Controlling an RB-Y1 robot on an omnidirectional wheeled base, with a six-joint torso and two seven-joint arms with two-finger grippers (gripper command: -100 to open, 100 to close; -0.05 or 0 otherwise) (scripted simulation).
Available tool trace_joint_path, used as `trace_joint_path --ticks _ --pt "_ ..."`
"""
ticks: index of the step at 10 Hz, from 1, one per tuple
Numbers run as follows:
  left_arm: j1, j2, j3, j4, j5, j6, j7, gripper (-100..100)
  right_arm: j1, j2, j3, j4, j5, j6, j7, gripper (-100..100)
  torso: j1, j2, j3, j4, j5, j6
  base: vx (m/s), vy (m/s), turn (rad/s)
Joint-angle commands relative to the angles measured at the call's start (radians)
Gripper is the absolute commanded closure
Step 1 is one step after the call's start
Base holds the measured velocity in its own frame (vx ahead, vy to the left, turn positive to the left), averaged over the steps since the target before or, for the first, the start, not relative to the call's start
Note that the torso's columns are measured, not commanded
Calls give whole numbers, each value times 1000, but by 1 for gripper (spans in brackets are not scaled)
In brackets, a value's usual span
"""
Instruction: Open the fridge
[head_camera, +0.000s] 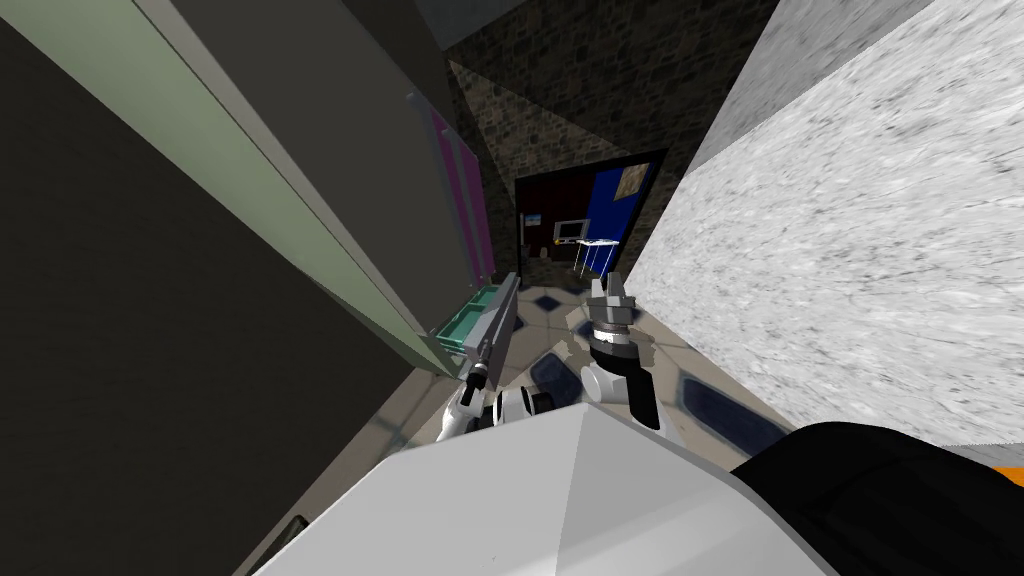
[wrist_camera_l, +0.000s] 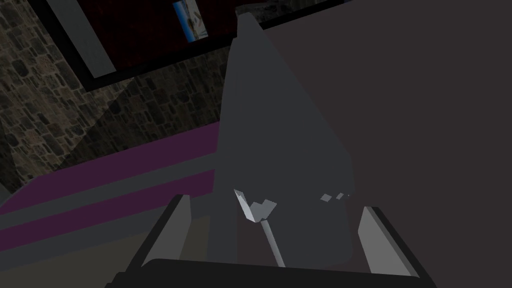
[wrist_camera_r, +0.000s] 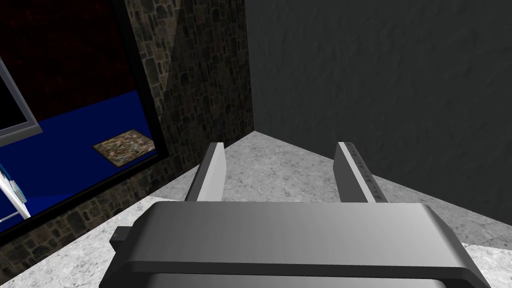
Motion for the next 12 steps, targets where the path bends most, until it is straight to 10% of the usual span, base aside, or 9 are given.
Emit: trace_joint_path --ticks 1,9,10,12 --pt "-45 -1 1 -24 3 62 10 -100 0 0 0 0 0 0 0 0 -4 3 1 2 -1 0 -71 41 19" --pt "-114 -6 -1 -44 8 188 29 -100 0 0 0 0 0 0 0 0 -8 22 12 16 -5 -2 -52 11 8" --pt "-111 -6 -2 -45 7 196 31 0 0 0 0 0 0 0 0 0 -8 19 11 12 -4 -1 14 -2 -14" --pt "-105 -6 -2 -37 8 203 31 0 0 0 0 0 0 0 0 0 -7 10 6 6 -2 0 4 -2 -6"
